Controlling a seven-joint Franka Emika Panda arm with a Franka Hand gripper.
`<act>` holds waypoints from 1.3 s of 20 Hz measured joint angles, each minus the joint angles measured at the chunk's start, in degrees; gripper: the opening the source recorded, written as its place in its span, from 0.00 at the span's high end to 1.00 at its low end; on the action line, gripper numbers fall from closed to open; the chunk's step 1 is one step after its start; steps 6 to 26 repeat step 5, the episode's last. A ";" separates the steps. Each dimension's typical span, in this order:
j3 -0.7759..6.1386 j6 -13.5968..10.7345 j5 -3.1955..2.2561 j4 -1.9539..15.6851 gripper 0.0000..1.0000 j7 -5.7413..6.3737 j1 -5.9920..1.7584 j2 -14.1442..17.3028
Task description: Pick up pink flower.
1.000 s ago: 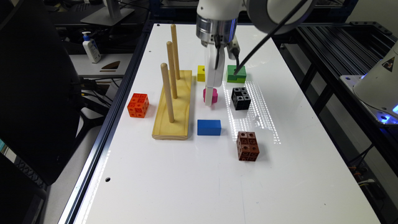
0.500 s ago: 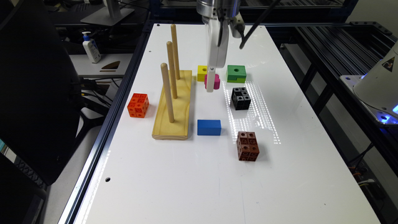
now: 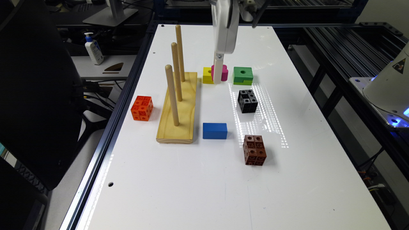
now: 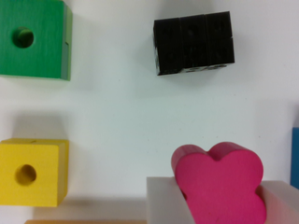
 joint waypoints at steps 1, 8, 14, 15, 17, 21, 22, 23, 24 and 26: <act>0.00 -0.92 0.00 -0.01 1.00 0.00 0.00 -0.93; 0.00 -2.85 0.00 -0.04 1.00 0.02 0.00 -2.79; 0.00 -2.85 0.00 -0.04 1.00 0.02 0.00 -2.79; 0.00 -2.85 0.00 -0.04 1.00 0.02 0.00 -2.79; 0.00 -2.85 0.00 -0.04 1.00 0.02 0.00 -2.79; 0.00 -2.85 0.00 -0.04 1.00 0.02 0.00 -2.79; 0.00 -2.85 0.00 -0.04 1.00 0.02 0.00 -2.79; 0.00 -2.85 0.00 -0.04 1.00 0.02 0.00 -2.79; 0.00 -2.85 0.00 -0.04 1.00 0.02 0.00 -2.79; 0.00 -2.85 0.00 -0.04 1.00 0.02 0.00 -2.79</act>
